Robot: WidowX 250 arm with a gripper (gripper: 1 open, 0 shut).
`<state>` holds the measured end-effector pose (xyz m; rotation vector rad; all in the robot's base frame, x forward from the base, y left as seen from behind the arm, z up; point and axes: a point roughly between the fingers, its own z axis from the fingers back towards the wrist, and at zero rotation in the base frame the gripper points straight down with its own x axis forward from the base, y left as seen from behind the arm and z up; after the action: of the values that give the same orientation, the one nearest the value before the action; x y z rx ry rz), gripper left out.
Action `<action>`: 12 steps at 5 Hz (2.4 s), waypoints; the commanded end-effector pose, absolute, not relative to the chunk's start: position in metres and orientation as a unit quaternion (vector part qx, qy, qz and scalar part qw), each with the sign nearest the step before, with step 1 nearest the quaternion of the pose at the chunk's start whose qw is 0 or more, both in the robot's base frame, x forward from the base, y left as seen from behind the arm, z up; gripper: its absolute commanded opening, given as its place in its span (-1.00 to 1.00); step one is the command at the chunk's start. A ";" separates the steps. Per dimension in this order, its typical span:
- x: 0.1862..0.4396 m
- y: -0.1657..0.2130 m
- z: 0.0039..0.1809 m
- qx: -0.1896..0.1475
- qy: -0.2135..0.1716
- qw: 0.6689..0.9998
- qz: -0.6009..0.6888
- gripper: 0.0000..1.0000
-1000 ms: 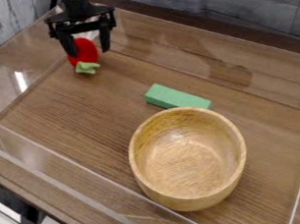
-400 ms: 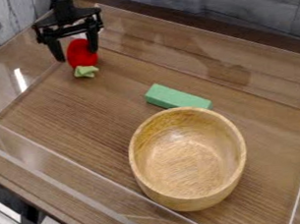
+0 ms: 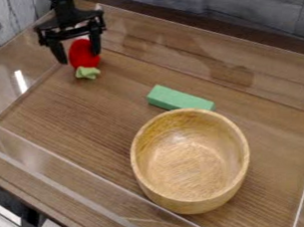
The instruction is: Move the red fruit to the right
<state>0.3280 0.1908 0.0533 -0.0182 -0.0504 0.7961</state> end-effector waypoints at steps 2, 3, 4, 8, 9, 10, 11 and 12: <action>0.347 0.197 0.081 -0.014 -0.065 0.907 0.417 -1.00; 0.349 0.193 0.098 -0.028 -0.066 0.879 0.471 -1.00; 0.353 0.190 0.116 -0.050 -0.061 0.895 0.439 -1.00; 0.377 0.109 0.136 -0.094 -0.041 0.956 0.273 -1.00; 0.372 0.075 0.135 -0.098 -0.034 0.969 0.224 -1.00; 0.369 0.043 0.132 -0.097 -0.031 0.973 0.208 -1.00; 0.365 0.017 0.127 -0.095 -0.028 0.976 0.194 1.00; 0.360 0.011 0.125 -0.091 -0.027 0.974 0.203 -1.00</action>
<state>0.3552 0.0105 0.0971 -0.1812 0.0312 0.4210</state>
